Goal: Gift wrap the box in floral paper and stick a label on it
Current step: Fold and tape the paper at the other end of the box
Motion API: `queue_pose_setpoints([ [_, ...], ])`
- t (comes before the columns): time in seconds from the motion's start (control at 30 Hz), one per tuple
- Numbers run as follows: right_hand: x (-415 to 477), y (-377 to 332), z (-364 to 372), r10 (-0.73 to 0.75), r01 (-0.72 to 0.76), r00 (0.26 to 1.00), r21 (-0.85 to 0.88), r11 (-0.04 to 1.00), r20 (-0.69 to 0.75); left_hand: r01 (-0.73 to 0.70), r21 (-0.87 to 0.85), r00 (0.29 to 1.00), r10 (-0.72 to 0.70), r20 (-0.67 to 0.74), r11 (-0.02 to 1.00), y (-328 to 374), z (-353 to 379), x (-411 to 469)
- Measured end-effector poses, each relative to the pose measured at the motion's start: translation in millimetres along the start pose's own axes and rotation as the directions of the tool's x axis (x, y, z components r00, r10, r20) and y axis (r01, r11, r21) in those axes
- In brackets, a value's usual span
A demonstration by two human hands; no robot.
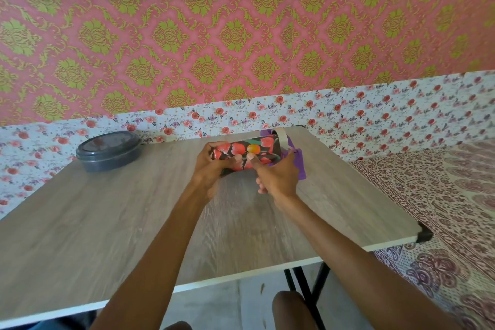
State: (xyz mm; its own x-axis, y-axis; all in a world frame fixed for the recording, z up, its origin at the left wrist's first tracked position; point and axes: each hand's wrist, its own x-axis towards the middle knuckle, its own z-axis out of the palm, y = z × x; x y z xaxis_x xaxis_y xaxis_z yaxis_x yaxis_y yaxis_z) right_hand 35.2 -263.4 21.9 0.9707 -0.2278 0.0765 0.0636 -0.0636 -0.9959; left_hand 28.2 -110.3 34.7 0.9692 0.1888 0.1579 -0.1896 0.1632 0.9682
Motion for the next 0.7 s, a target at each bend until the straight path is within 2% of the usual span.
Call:
queue_pose_setpoints([
  [0.07, -1, 4, -3, -0.058, 0.055, 0.998, -0.147, 0.988, -0.016, 0.006, -0.001, 1.0, -0.006, -0.002, 1.0, 1, 0, 0],
  [0.2, 4, 6, -15, -0.157, 0.17, 0.985, -0.401, 0.9, 0.064, 0.02, -0.008, 0.999, -0.021, -0.039, 1.0, -1, 4, -6],
  [0.33, 9, -4, -26, -0.133, 0.221, 0.965, -0.434, 0.873, 0.224, 0.014, -0.007, 0.999, -0.014, -0.05, 1.0, 2, 2, -8],
  [0.43, 9, -11, -21, -0.261, 0.289, 0.957, -0.41, 0.865, 0.124, 0.013, 0.003, 0.999, -0.013, -0.03, 1.0, 6, 3, -7],
  [0.5, 13, -10, -15, -0.294, 0.303, 0.952, -0.384, 0.872, 0.084, 0.01, 0.01, 1.0, -0.01, -0.025, 1.0, 7, 5, -9],
  [0.6, 9, -21, -15, -0.287, 0.274, 0.957, -0.4, 0.874, 0.028, 0.001, 0.013, 1.0, -0.001, -0.026, 1.0, 6, 5, -11],
  [0.7, 9, -26, -20, -0.253, 0.254, 0.965, -0.465, 0.848, 0.065, 0.002, 0.001, 0.999, -0.002, -0.047, 1.0, 4, 2, -13],
])
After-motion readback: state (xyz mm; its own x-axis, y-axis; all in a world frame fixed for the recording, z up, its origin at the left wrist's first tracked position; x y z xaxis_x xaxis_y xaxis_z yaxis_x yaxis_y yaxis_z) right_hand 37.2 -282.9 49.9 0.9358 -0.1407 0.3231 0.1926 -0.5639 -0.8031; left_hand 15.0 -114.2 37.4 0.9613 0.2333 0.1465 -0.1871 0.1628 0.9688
